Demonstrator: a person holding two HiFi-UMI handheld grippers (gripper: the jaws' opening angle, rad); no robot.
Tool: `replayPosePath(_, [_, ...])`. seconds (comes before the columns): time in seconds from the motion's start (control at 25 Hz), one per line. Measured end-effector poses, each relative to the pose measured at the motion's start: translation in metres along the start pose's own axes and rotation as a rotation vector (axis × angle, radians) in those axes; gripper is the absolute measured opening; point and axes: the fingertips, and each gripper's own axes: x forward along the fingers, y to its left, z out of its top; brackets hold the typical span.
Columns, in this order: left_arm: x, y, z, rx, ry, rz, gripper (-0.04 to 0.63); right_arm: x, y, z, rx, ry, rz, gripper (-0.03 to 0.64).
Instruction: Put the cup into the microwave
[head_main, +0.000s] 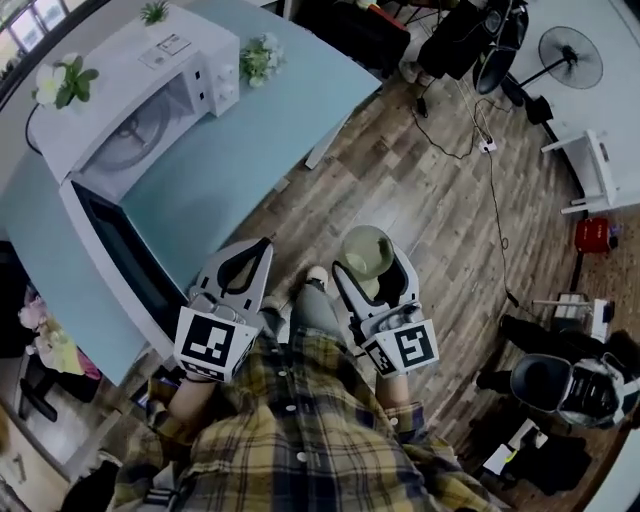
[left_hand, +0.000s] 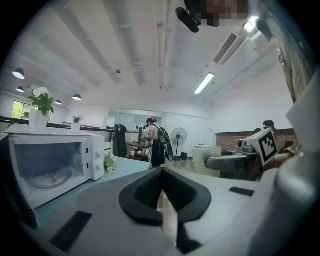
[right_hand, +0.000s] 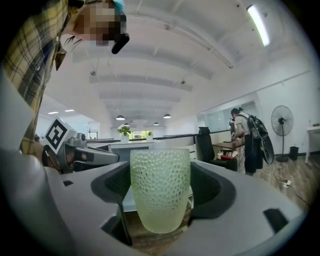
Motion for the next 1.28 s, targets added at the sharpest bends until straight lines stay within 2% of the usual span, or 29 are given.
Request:
replayPosePath(0.24, [0.001, 0.029, -0.007, -0.07, -0.002, 0.137, -0.009, 0.061, 0.004, -0.002, -0.015, 0.021, 0.18, 0.345])
replayPosePath(0.48, [-0.001, 0.073, -0.003, -0.117, -0.037, 0.364, -0.009, 0.133, 0.011, -0.001, -0.026, 0.037, 0.41, 0.347])
replayPosePath(0.8, [-0.014, 0.119, 0.013, -0.172, -0.102, 0.692, -0.009, 0.211, 0.037, 0.026, -0.085, 0.016, 0.735, 0.345])
replayPosePath(1.08, [-0.029, 0.125, 0.024, -0.164, -0.122, 0.896, -0.009, 0.238, 0.051, 0.037, -0.066, 0.006, 0.921, 0.347])
replayPosePath(1.28, [-0.036, 0.118, 0.021, -0.169, -0.116, 0.986, -0.009, 0.243, 0.062, 0.039, -0.048, -0.005, 1.013, 0.347])
